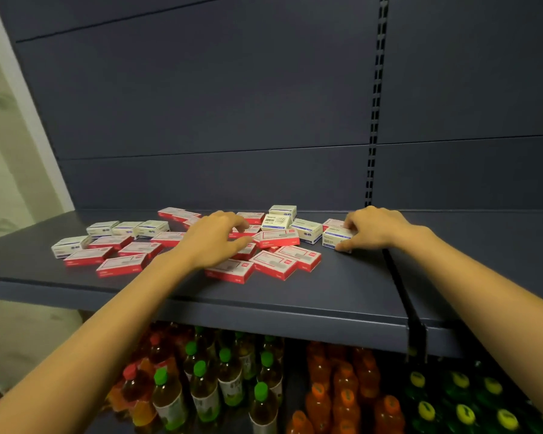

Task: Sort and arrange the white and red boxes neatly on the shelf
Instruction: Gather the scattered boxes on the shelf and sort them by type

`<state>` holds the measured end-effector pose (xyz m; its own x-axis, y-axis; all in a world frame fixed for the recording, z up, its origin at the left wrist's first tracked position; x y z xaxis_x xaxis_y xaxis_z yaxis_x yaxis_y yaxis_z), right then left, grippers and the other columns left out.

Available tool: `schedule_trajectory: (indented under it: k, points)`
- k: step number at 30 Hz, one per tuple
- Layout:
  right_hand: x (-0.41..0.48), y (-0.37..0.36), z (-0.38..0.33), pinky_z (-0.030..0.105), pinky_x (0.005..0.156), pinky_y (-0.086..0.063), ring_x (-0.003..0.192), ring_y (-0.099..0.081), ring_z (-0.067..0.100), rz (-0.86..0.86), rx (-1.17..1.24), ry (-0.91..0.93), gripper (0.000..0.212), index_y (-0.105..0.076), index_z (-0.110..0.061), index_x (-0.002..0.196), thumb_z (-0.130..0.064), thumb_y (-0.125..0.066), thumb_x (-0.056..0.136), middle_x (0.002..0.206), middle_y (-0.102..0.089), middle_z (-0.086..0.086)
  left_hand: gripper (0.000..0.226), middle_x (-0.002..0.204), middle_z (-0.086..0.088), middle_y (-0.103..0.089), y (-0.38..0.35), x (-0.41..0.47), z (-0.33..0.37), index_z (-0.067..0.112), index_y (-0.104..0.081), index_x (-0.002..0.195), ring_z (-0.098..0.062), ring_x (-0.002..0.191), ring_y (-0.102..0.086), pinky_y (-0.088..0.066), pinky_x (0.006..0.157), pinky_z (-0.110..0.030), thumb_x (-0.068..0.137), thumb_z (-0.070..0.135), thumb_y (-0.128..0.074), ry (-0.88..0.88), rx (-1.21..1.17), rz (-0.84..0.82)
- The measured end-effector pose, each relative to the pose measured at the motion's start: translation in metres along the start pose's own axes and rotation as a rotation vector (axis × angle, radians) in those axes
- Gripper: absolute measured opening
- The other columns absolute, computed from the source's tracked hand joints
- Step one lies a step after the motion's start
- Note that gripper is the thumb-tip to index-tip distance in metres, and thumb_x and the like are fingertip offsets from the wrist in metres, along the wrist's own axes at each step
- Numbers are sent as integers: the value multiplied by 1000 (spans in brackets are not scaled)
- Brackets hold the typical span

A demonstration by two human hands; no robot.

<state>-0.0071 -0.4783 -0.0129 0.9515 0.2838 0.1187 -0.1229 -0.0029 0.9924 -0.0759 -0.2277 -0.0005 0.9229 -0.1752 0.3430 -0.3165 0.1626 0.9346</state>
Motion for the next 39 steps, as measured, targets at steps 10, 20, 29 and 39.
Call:
schedule_trajectory:
  k: [10,20,29,39]
  points:
    - [-38,19,10,28,66,-39,90,-57,16,123,121,-66,46,-55,-29,108,-56,-66,72,109,-62,-7,52,131,-5,-53,-30,40,8,16,-52,126,-20,110,-53,-46,93,-36,84,46,-56,-70,-200,-247]
    - [-72,28,25,21,54,-31,83,-53,11,196,233,-71,41,-55,-33,106,-55,-66,73,98,-57,-15,40,119,-5,-57,-24,48,14,14,-60,111,-11,96,-47,-40,78,-27,79,37,-66,-150,-283,-129]
    - [-120,47,79,26,65,-38,85,-55,9,255,334,-108,38,-58,-32,105,-50,-69,73,88,-53,-22,36,102,7,-55,1,47,97,16,-62,106,-11,94,-50,-38,79,-24,75,33,-71,-331,-400,15]
    - [-180,54,191,28,77,-46,92,-55,9,195,358,-103,37,-58,-26,107,-43,-70,76,102,-61,-12,33,96,7,-60,-7,43,226,18,-64,100,-14,92,-57,-43,77,-18,72,32,-75,-385,-491,19]
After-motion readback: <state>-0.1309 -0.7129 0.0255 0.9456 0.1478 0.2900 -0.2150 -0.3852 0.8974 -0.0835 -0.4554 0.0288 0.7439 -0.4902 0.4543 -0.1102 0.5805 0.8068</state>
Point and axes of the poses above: each hand's wrist, its own x-axis towards the middle knuckle, its own y-axis out of the back of the hand, z = x × y, the point moved 4 cm from there along x, towards the middle knuckle
